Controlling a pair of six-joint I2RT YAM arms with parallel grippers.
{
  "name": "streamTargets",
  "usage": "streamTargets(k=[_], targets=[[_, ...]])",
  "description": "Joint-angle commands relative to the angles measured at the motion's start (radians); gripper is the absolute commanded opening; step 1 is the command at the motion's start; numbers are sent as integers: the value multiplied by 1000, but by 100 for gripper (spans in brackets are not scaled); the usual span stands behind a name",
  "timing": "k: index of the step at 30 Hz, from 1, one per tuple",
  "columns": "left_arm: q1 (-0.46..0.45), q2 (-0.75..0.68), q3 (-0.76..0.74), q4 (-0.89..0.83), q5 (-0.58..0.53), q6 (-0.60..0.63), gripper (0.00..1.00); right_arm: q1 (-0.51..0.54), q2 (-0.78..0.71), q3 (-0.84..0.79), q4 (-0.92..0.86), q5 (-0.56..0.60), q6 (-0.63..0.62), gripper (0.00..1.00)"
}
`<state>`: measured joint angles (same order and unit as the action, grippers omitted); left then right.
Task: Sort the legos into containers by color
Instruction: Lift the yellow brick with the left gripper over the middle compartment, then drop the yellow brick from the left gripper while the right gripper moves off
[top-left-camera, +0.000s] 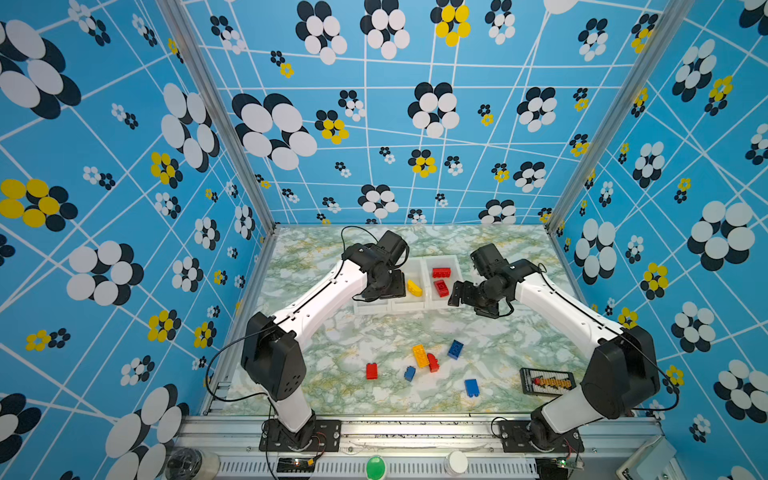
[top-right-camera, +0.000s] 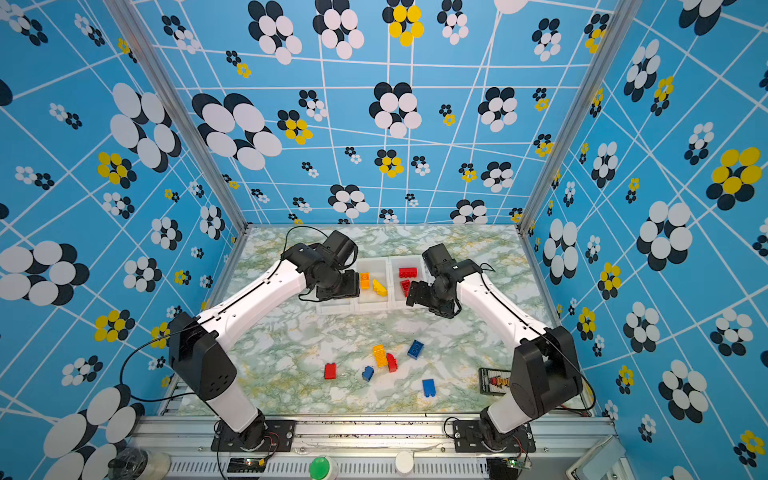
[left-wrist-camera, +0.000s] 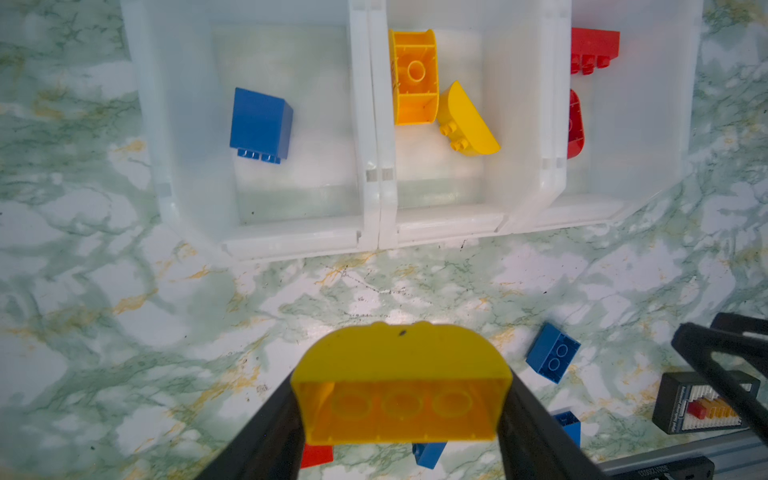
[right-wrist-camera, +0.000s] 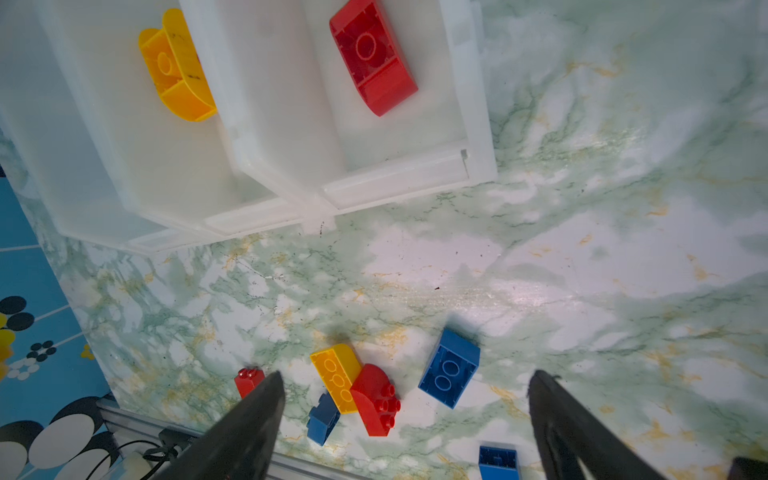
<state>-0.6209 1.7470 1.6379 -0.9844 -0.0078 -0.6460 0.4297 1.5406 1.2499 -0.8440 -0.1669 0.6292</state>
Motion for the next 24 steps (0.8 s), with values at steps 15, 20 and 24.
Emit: streamTargets(k=[15,20,24], targets=[[0,374,372,-32,22,127,57,-30,-122,-85,-8,48,54,94],[2,439,402,-32,33,132,58,-37,-126,-84,-12,53,54,94],[3,461,394,-32,34,133,63,-40,-126,-80,-15,55,55,94]])
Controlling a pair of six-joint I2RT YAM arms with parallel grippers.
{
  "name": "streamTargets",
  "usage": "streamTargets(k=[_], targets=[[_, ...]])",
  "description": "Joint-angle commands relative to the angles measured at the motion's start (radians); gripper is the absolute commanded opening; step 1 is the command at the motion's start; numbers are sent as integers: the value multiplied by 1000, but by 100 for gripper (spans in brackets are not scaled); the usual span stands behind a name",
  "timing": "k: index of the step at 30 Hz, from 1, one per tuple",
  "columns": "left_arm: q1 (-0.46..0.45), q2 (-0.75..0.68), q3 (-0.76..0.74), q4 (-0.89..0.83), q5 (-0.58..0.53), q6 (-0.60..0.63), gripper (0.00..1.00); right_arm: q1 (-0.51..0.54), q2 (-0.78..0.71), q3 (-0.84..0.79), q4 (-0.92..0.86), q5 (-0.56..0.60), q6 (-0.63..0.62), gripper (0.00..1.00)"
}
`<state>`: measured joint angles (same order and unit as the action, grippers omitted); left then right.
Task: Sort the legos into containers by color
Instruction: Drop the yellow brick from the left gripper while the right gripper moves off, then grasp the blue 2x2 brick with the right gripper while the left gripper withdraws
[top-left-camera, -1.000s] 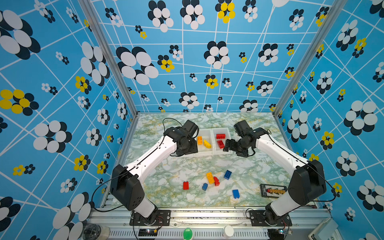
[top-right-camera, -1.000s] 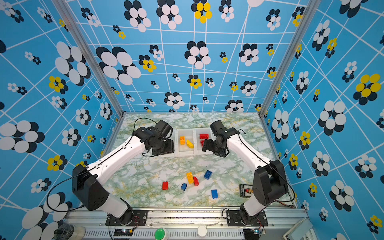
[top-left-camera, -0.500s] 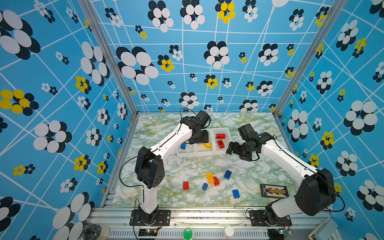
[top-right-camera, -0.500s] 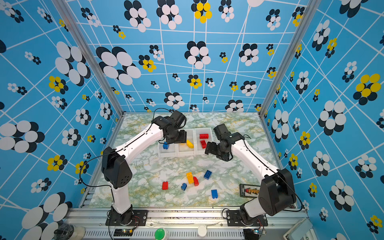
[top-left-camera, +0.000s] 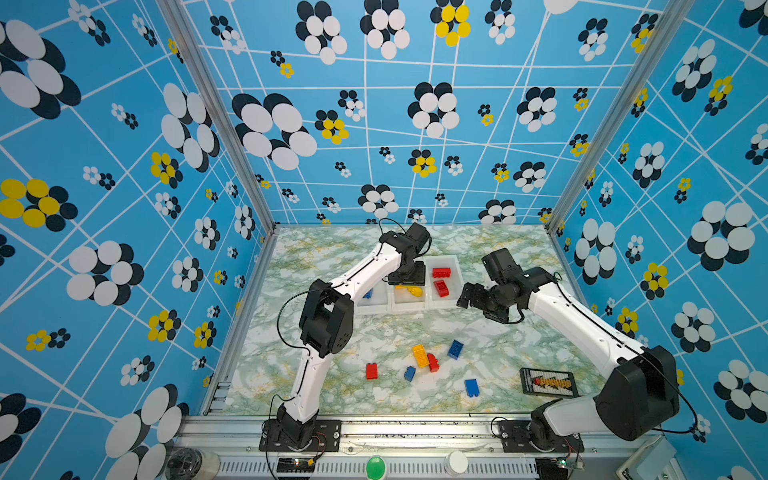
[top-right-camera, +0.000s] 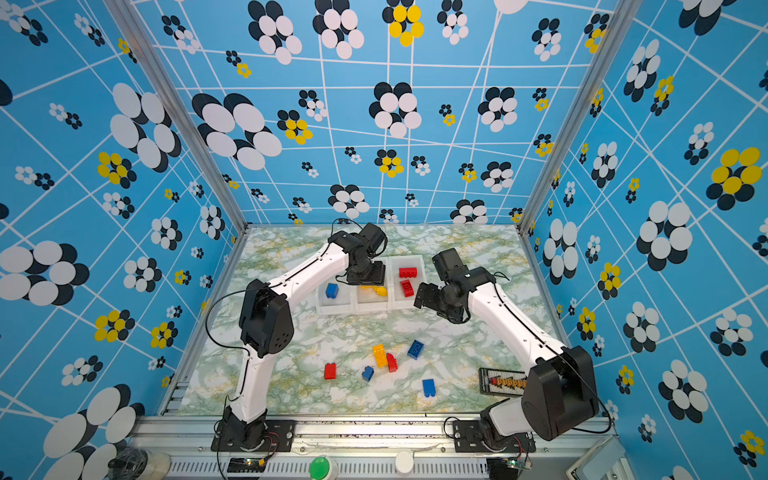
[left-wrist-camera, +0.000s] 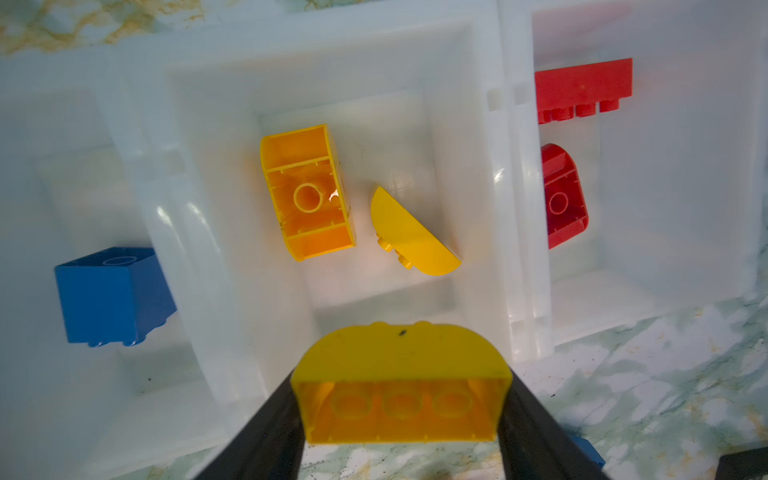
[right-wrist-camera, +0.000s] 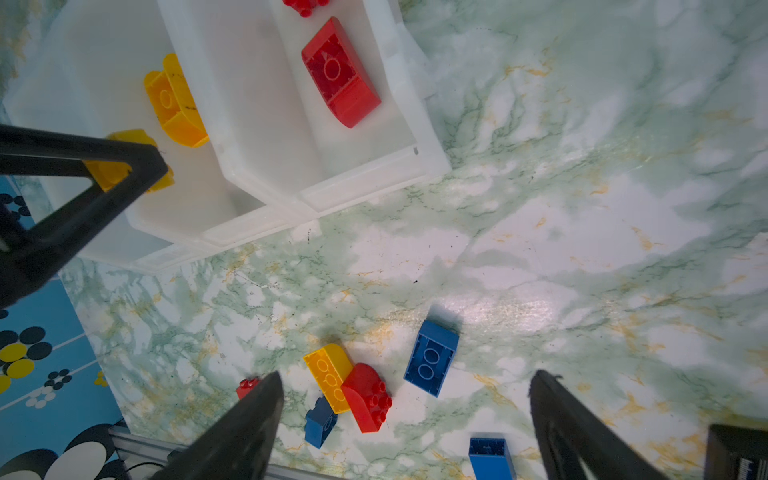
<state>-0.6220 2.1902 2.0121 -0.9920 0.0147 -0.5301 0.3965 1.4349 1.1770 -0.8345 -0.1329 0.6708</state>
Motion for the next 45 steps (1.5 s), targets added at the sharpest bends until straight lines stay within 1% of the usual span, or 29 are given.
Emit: streamTargets(k=[1,4,9,18,24,28,33,45], targets=[[4,22,17,-23,9,17,65,-7,-21,-7,-27,21,13,94],[4,22,2,-14,7,14,77,-7,-23,-11,-30,22,14,94],[4,16,-9,-4,-2,11,84,-7,-28,-17,-35,22,17,94],[4,-37,-47,25,4,9,86,-7,-48,-48,-31,21,33,94],[4,-122,-119,87,22,8,88,2,-67,-82,-30,20,55,94],[7,-195,-193,135,43,6,89,34,-73,-103,-21,31,93,94],[23,-301,-311,187,71,-7,90,109,-57,-119,-6,57,151,94],[113,-580,-673,322,148,-28,92,221,-23,-178,-11,119,257,89]])
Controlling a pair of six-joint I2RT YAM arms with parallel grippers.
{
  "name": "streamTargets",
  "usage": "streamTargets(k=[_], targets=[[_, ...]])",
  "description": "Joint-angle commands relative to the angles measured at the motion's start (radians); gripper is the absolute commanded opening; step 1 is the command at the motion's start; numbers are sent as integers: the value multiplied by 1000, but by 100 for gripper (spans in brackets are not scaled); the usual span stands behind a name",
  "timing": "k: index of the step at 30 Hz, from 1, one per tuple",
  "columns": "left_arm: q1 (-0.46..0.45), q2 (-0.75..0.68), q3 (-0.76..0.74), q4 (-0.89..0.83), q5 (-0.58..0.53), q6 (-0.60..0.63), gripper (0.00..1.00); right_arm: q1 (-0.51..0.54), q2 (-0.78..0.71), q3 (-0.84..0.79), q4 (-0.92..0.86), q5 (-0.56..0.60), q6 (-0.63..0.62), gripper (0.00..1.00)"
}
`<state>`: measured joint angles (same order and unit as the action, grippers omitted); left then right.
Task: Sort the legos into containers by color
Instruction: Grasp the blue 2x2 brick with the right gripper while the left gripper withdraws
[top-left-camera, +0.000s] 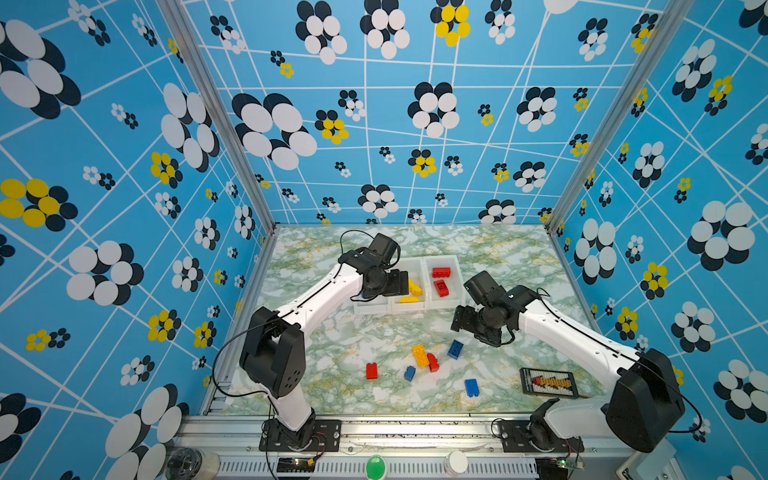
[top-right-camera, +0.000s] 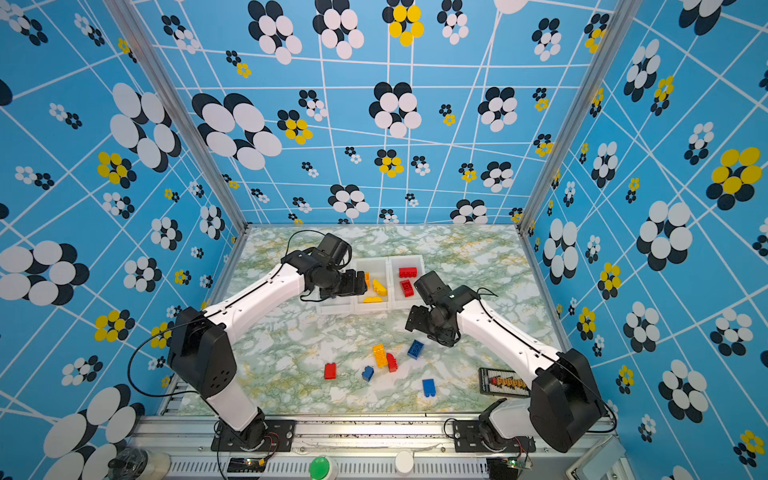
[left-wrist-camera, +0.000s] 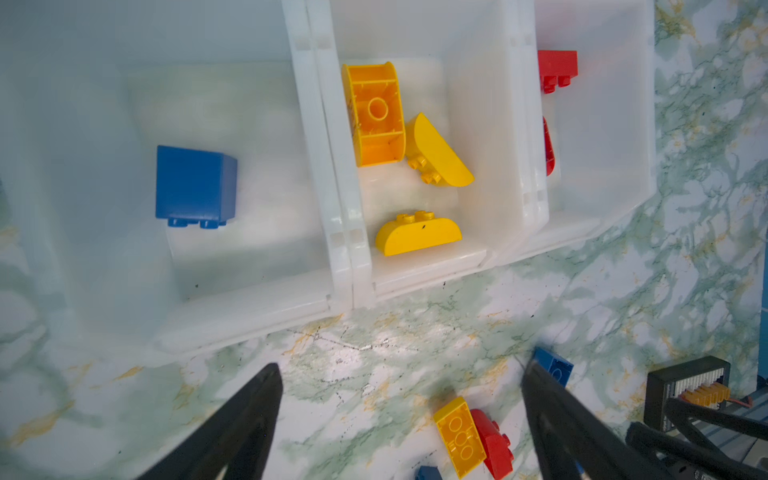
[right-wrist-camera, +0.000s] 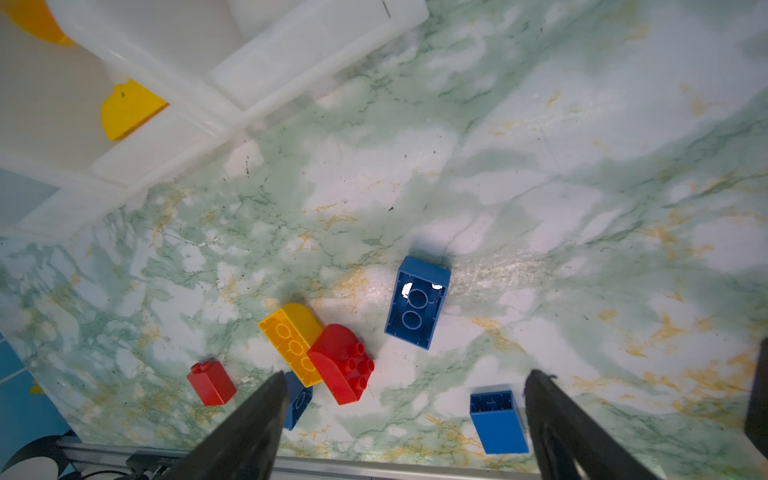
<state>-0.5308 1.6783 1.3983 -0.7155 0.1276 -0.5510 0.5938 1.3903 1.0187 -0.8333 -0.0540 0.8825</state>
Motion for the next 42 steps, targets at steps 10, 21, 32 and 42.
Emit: streamTargets(k=[10,21,32,42], targets=[[146,-284,-297,83,102,-1,95,122,112,-44,55,88,112,81],[203,-359,-386,91,133,14,96,173,198,-72,134,125,163,75],[229,-419,-455,100,142,12,98,173,249,-81,163,161,169,59],[244,-436,-482,99,149,8,99,173,290,-31,149,161,147,36]])
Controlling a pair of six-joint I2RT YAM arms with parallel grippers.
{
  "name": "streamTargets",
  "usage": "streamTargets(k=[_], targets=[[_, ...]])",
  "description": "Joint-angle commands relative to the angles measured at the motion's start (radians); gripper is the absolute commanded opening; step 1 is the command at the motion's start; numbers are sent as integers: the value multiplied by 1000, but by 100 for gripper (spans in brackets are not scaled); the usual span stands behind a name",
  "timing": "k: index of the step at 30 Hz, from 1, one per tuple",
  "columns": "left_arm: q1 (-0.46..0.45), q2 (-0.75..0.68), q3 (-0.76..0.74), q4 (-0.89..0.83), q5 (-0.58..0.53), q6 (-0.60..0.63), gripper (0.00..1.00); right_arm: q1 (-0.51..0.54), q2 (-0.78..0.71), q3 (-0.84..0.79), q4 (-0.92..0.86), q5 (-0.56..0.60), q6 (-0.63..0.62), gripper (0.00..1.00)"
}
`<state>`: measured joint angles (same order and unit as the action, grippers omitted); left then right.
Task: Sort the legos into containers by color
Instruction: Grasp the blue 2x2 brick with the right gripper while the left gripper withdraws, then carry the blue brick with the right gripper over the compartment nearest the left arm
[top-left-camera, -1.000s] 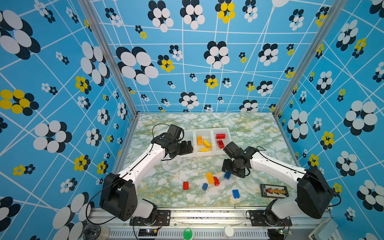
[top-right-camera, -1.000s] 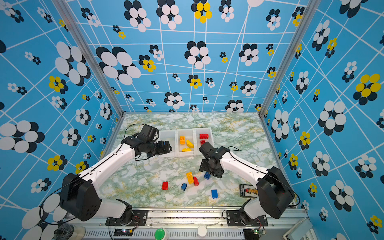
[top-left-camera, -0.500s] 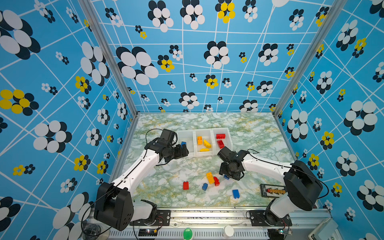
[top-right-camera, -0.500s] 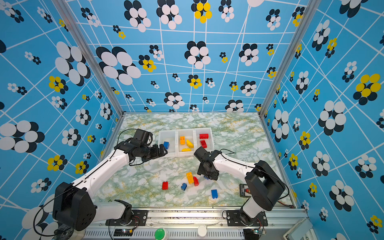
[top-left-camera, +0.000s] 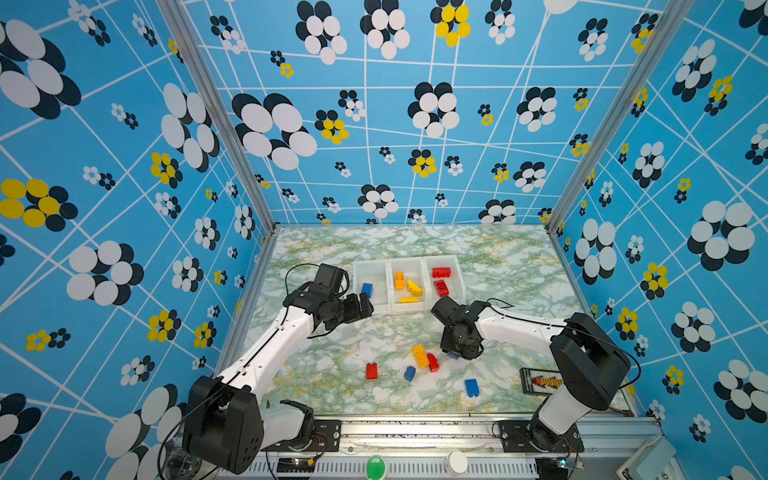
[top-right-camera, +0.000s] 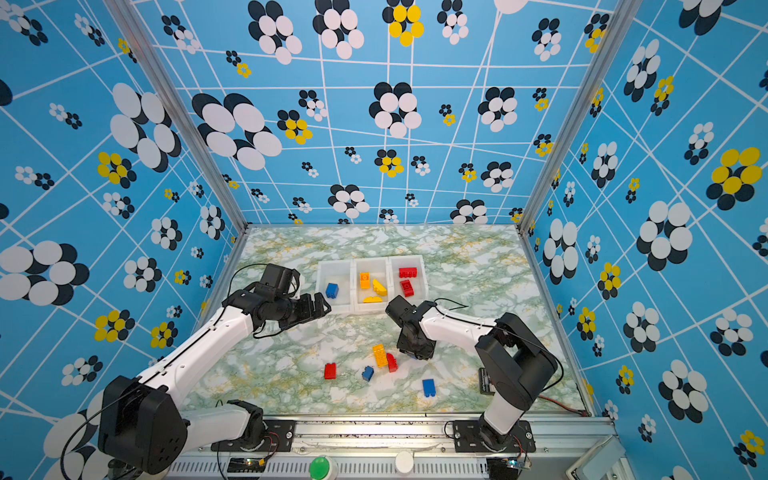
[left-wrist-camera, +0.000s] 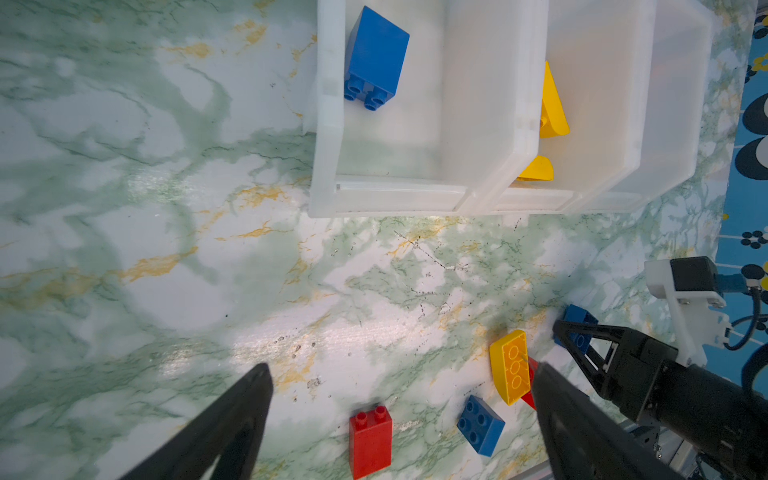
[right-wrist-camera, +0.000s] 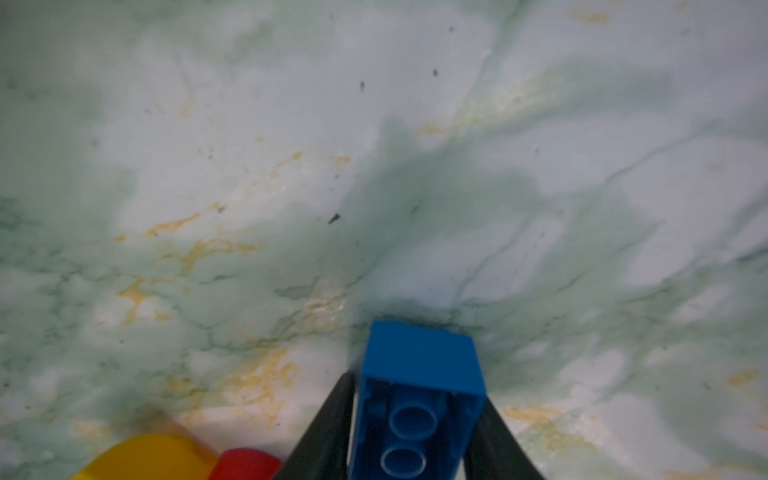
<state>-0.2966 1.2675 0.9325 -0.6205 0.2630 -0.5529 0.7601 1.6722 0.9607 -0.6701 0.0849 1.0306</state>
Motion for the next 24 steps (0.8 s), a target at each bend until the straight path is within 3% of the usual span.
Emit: streamTargets(k=[1,9,24], targets=[[11,-26,-18,4,13,9,99,7,4,28,-16,22,-4,33],[28,-45,-48,4,22,4,100,7,-23,121,-88,26,-75,23],[83,-80,-105,-5,51,-15,99,44,119,521,-169,-5,-295,22]])
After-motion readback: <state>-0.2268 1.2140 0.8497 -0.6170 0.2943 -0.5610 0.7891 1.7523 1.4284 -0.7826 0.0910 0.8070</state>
